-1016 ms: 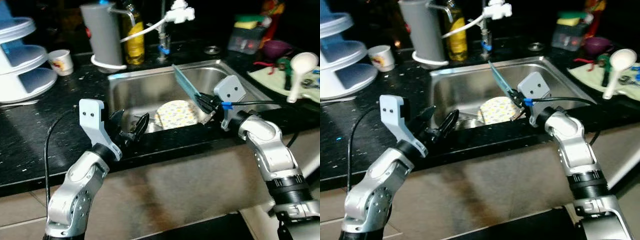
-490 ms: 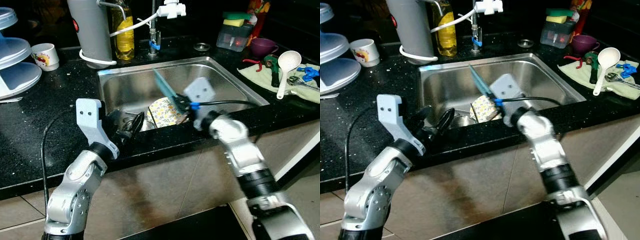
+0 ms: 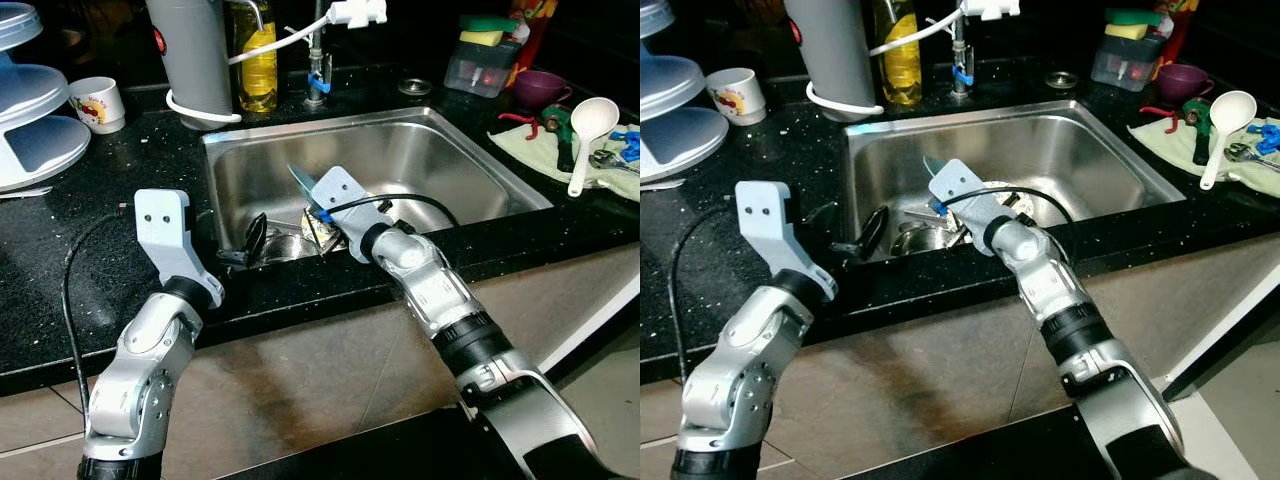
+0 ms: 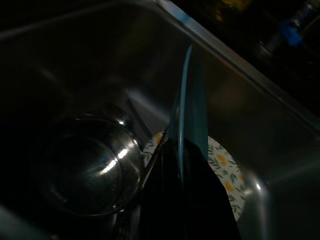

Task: Kitchen organization

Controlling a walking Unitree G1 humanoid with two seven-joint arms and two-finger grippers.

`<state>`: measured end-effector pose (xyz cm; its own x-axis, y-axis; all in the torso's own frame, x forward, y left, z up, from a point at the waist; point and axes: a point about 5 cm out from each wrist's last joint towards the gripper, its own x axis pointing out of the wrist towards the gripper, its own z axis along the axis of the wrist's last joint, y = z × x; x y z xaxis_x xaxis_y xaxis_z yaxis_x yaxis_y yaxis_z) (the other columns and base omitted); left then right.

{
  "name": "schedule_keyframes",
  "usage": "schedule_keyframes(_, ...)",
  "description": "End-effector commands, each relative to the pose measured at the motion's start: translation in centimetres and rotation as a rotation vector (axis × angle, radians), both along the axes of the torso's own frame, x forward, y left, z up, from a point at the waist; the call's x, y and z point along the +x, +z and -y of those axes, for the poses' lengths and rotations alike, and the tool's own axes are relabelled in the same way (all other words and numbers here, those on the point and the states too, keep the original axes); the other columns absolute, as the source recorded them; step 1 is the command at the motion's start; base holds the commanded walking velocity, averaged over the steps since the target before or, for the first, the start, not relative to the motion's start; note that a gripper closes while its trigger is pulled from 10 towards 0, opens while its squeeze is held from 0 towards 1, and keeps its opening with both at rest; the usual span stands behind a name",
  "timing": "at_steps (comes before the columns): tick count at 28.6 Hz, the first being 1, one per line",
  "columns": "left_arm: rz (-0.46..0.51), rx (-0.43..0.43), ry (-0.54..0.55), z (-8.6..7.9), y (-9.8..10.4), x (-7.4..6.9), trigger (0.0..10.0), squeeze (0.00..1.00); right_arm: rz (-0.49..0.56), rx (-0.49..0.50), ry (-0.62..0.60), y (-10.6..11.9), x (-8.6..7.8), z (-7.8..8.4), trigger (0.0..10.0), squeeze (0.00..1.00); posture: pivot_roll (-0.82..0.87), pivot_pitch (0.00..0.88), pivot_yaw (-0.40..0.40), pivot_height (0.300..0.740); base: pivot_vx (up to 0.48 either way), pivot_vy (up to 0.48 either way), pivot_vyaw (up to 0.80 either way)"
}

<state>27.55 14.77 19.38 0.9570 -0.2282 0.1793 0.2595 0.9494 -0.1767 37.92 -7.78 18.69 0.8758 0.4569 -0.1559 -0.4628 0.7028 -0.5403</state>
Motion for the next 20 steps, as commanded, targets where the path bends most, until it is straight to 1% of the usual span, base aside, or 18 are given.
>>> schedule_keyframes(1, -0.046, 0.022, -0.004, 0.0, -0.8, 0.0, 10.0, 0.00, 0.017, -0.004, -0.029, 0.0, 0.3, 0.1, 10.0, 0.00, 0.05, 0.000, -0.031, 0.740, 0.000, 0.000, 0.00)
schedule_keyframes(3, -0.065, 0.029, -0.015, 0.2, -1.1, -0.1, 10.0, 0.00, 0.049, 0.007, -0.033, 0.1, 0.3, -0.3, 10.0, 0.00, 0.05, 0.000, -0.032, 0.740, 0.000, 0.000, 0.00)
schedule_keyframes(6, -0.084, 0.032, -0.023, 0.3, -1.3, -0.1, 10.0, 0.00, 0.045, 0.016, -0.030, -0.1, 0.3, -0.6, 10.0, 0.00, 0.05, 0.000, -0.031, 0.740, 0.000, 0.000, 0.00)
schedule_keyframes(7, -0.111, 0.042, -0.036, 0.4, -1.7, -0.1, 10.0, 0.00, 0.041, 0.024, -0.033, -0.2, 0.4, -0.8, 10.0, 0.20, 0.06, 0.000, -0.029, 0.740, 0.000, 0.000, 0.00)
schedule_keyframes(8, -0.122, 0.050, -0.040, 0.4, -1.9, -0.2, 10.0, 0.00, 0.040, 0.033, -0.037, -0.1, 0.4, -0.9, 10.0, 0.55, 0.06, 0.000, -0.028, 0.740, 0.000, 0.000, 0.00)
schedule_keyframes(10, -0.129, 0.054, -0.042, 0.4, -2.0, -0.2, 10.0, 0.00, 0.040, 0.039, -0.039, -0.1, 0.5, -1.0, 10.0, 0.55, 0.06, 0.000, -0.026, 0.740, 0.000, 0.000, 0.00)
schedule_keyframes(11, -0.144, 0.053, -0.050, 0.5, -2.3, -0.3, 10.0, 0.00, 0.046, 0.047, -0.047, 0.1, 0.6, -1.0, 10.0, 1.00, 0.06, 0.000, -0.024, 0.740, 0.000, 0.000, 0.00)
schedule_keyframes(17, -0.153, 0.051, -0.060, 0.6, -2.4, -0.4, 10.0, 0.00, 0.060, 0.063, -0.052, 0.3, 0.8, -1.0, 10.0, 1.00, 0.06, 0.000, -0.021, 0.740, 0.000, 0.000, 0.00)
schedule_keyframes(18, -0.153, 0.051, -0.062, 0.7, -2.3, -0.4, 10.0, 0.00, 0.068, 0.083, -0.056, 0.5, 0.8, -0.9, 10.0, 1.00, 0.06, 0.000, -0.020, 0.740, 0.000, 0.000, 0.00)
schedule_keyframes(19, -0.153, 0.051, -0.062, 0.7, -2.3, -0.4, 10.0, 0.00, 0.068, 0.083, -0.056, 0.5, 0.8, -0.9, 10.0, 1.00, 0.06, 0.000, -0.020, 0.740, 0.000, 0.000, 0.00)
schedule_keyframes(20, -0.151, 0.053, -0.063, 0.7, -2.2, -0.3, 10.0, 0.00, 0.091, 0.114, -0.051, 0.9, 0.8, -0.8, 10.0, 1.00, 0.06, 0.000, -0.018, 0.740, 0.000, 0.000, 0.00)
